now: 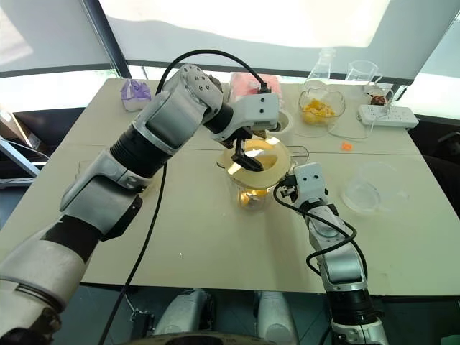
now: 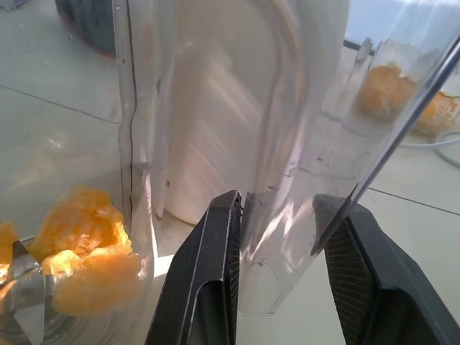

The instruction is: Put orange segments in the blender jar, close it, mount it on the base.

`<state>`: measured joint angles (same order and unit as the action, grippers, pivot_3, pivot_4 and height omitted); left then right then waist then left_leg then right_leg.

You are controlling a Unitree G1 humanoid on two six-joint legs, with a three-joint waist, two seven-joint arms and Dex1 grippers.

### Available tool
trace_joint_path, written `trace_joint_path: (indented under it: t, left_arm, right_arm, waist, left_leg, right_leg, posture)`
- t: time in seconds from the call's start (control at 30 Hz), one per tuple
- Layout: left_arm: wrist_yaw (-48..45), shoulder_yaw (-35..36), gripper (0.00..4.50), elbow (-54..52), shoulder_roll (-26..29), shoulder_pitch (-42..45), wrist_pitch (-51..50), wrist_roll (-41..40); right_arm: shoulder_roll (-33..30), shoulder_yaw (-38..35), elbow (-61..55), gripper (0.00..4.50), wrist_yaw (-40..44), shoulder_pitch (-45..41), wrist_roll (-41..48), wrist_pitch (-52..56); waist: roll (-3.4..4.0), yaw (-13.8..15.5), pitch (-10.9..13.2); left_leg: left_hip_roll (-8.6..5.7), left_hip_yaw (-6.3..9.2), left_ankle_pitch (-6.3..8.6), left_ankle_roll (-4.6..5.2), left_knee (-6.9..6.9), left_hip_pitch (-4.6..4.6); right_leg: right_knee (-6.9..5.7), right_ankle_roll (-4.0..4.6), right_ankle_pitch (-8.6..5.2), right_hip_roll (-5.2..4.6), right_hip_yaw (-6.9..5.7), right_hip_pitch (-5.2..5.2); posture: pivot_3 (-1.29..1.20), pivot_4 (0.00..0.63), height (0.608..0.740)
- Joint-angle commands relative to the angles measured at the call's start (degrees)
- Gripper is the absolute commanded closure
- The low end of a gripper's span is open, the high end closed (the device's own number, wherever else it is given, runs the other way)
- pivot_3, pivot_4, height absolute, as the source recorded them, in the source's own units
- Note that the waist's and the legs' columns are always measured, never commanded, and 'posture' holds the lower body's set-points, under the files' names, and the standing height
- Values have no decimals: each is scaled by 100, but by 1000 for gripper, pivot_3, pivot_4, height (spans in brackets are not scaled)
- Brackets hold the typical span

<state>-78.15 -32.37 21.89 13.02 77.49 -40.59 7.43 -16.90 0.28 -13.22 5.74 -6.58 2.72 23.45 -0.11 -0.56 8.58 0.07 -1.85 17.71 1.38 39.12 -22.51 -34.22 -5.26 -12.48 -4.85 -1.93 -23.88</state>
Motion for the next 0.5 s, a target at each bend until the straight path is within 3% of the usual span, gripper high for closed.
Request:
trace_joint_path:
  t: [0.03,0.27,0.5]
  left_arm:
    - [-200,-53,32,214,-152,185,187,-143]
    - [36,364,32,763,-448,778,517,-272]
    - [381,287,32,744,-302,617,1474,26]
  right_arm:
    - [-106,-261,115,2878,-135,-64,-206,-21]
    - [-76,-222,186,2878,-122,-9,-235,-80]
    - [-49,-182,185,2878,-132,-3,-279,-89]
  waist:
    - [-4,7,7]
    - [0,14,17]
    - [0,13,19]
  left_leg:
    - [-1,0,0,0,0,-7]
    - [-9,-8,-2,2,8,-76]
    - [-11,-9,-2,2,7,-81]
  right_leg:
    - [-1,-1,-1,5,1,-8]
    - [-10,-14,-2,12,5,-75]
    - [-12,-27,-6,11,6,-79]
  posture:
    - [0,150,740]
    - [0,150,740]
    - [0,150,740]
